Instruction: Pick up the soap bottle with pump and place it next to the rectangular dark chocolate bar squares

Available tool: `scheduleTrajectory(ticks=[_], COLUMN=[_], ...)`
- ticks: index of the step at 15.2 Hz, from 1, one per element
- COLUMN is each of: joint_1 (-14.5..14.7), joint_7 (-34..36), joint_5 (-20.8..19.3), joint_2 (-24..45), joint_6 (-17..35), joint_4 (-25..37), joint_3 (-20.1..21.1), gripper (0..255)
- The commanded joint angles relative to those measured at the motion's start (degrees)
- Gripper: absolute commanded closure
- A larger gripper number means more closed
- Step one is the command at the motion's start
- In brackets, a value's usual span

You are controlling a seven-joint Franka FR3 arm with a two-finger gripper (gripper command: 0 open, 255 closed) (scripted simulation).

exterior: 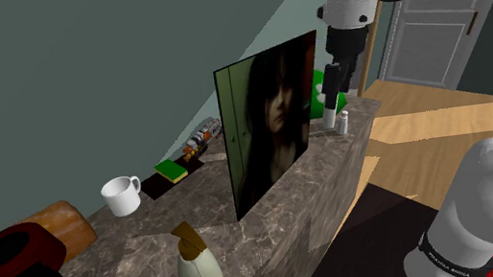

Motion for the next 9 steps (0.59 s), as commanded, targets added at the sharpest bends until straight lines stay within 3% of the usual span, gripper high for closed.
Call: scheduleTrajectory(ticks=[1,9], joint_1=[0.0,3.0], joint_7=[0.0,9.4], joint_5=[0.0,5.1], joint_2=[0.0,6.9], joint_6=[0.0,6.3], joint_4=[0.0,0.6], joint_3=[0.0,9.4], gripper=[0,0])
